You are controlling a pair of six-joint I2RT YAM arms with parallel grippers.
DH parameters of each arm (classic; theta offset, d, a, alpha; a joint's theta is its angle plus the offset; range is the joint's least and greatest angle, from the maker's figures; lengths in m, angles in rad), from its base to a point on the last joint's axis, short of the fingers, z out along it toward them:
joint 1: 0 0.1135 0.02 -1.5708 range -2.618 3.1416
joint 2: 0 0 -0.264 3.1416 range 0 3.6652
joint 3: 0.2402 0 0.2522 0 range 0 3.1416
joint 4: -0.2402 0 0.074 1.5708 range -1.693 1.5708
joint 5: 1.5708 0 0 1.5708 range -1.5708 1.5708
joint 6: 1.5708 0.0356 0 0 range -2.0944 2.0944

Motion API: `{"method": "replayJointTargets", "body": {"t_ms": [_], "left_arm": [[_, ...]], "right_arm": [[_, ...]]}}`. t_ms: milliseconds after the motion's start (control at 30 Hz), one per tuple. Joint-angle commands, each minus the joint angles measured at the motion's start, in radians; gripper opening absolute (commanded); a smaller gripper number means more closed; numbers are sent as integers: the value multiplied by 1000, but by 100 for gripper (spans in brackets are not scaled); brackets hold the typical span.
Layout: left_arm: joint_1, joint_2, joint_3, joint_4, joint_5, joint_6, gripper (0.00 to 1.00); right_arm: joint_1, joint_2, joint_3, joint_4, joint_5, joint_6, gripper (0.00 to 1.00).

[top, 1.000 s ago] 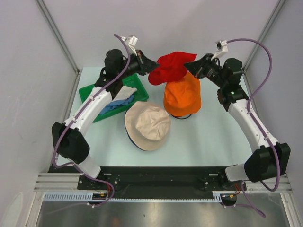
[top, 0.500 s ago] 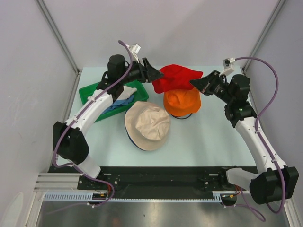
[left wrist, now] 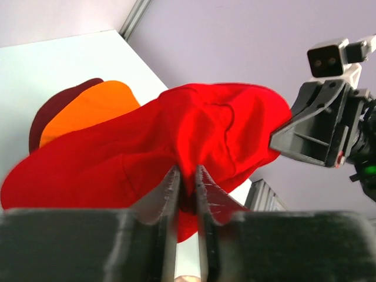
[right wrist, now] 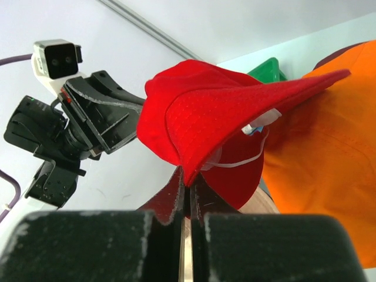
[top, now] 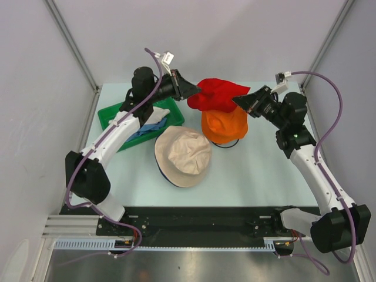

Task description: Stack the hats

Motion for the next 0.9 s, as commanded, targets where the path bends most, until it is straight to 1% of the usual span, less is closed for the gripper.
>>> {"method": "replayJointTargets", "body": {"t_ms": [0,33,67,267,400,467,567,667,767,867], "left_arm": [[0,-15,31,55,-3,-16,5],[5,-15,43,51,-9,-16,1],[8,-13,49,38,-9,-18,0],[14,-24,86,-17,3,-33,0],[16,-36,115,-51,0,-36,0],[17,-35,144,-84,4,-32,0],[19,-36,172,-155,-11,4,0],[17,-27,163,-198,-8,36,0],[6,-19,120,-199,-2,48,0],[-15,-1,107,-206,15,64,0]], "right_arm": [[37,3,67,33,39,13,0],[39,2,69,28,50,13,0],[42,-1,72,25,55,11,0],[50,-60,74,-38,99,-10,0],[50,-103,42,-71,121,-3,0],[51,-113,23,-84,125,-4,0],[54,-129,-4,-151,148,-26,0],[56,-146,-47,-183,177,-46,0],[51,-159,-90,-202,196,-58,0],[51,-179,-110,-237,219,-69,0]]}}
